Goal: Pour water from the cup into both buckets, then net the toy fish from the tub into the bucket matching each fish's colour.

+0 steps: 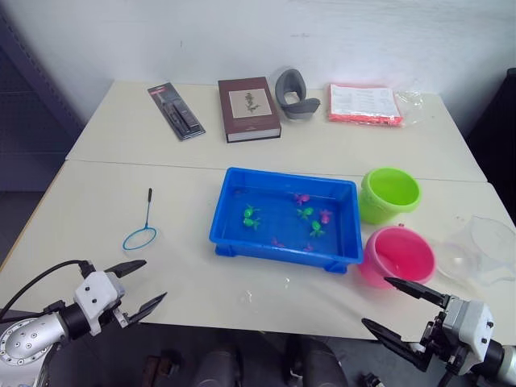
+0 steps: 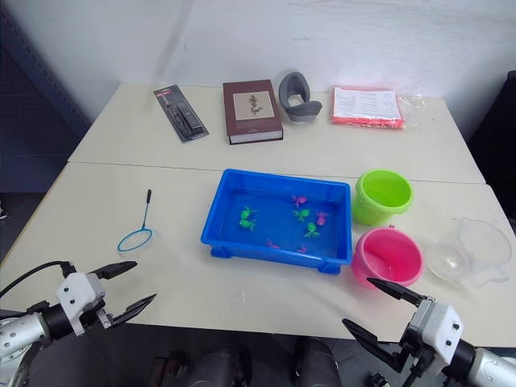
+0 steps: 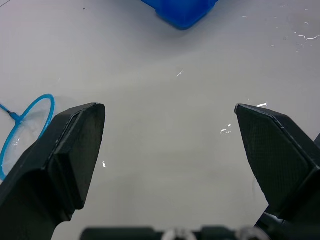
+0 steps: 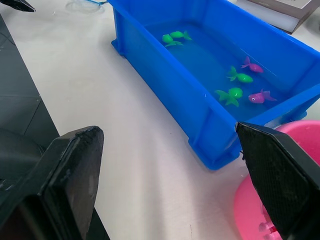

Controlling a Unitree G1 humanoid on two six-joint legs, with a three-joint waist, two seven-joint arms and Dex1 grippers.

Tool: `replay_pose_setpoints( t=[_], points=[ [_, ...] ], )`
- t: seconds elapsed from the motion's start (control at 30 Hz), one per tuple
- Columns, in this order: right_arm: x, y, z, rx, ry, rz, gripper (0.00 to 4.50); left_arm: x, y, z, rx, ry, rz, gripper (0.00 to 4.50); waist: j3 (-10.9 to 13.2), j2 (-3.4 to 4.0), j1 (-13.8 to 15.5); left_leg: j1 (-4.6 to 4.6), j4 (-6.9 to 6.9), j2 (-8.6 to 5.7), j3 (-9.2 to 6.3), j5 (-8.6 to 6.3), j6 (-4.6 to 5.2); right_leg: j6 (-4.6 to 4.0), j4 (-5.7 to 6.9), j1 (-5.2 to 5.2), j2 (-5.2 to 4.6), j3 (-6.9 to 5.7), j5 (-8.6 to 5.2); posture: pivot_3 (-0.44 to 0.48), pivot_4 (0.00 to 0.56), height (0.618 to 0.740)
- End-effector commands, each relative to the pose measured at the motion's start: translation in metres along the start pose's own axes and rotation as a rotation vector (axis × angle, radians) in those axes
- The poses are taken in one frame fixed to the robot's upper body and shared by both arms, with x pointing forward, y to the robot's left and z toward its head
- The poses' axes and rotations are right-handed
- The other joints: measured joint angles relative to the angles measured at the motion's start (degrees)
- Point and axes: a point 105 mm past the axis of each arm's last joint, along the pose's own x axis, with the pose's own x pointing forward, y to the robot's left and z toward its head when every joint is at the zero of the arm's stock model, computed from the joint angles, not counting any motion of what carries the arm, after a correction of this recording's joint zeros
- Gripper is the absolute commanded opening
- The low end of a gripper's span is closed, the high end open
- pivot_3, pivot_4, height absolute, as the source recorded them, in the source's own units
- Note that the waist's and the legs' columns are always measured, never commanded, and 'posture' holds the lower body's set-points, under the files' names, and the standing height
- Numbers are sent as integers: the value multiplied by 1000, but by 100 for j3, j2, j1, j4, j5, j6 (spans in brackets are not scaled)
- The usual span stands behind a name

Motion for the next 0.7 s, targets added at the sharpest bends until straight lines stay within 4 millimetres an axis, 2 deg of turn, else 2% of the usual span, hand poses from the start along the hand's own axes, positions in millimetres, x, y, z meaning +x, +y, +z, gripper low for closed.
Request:
replay_pose_setpoints(
  t=[0.03, 0.1, 0.17, 0.37, 0.43, 0.5, 0.57, 0.7],
  points=[
    [-7, 0, 6, 22, -26, -84, 4500, 8, -4, 27, -22, -99, -77, 4472, 0, 0, 1, 0, 0, 0, 0, 0, 0, 0, 0, 0, 0, 0, 0, 0, 150, 740],
    [-25, 1, 12, 66, -44, -256, 4500, 23, -21, 65, -127, -251, -244, 4472, 6, 11, 128, -6, 0, 0, -9, 1, -2, 0, 1, 0, 0, -3, 0, 0, 150, 740],
    [-41, 1, 11, 90, -35, -388, 4500, 33, -32, 84, -162, -315, -326, 4472, 4, 28, 183, -7, 0, -2, -34, 3, -10, -1, 9, 1, 0, 3, -2, 0, 150, 740],
    [-80, -11, 7, 179, -58, -824, 4500, 62, -42, 118, -110, -403, -464, 4472, 2, 33, -14, 9, -2, -5, -10, 5, -19, 2, 7, 11, 11, 28, -2, 0, 150, 740],
    [-95, -19, -5, 244, -22, -1007, 4500, 72, -41, 128, -74, -427, -485, 4472, 1, 33, -27, 10, -3, -3, -10, 11, -29, 3, 16, 4, 15, 30, -3, 0, 150, 740],
    [-111, -29, -26, 357, 60, -1204, 4500, 82, -39, 139, -55, -460, -489, 4472, 0, 33, -27, 10, -5, -2, -6, 14, -34, 2, 22, -1, 18, 37, -3, 0, 150, 740],
    [-116, -39, -32, 419, 34, -1297, 4500, 89, -36, 147, -41, -487, -490, 4472, -1, 32, -31, 5, -4, -3, -1, 16, -35, 2, 27, -11, 17, 45, -3, 0, 150, 740],
    [-120, -64, -38, 483, -30, -1368, 4500, 99, -39, 156, -51, -518, -523, 4472, 1, 36, -36, 3, -5, -2, 7, 19, -35, 1, 34, -21, 27, 53, -4, 0, 150, 740]
  ],
)
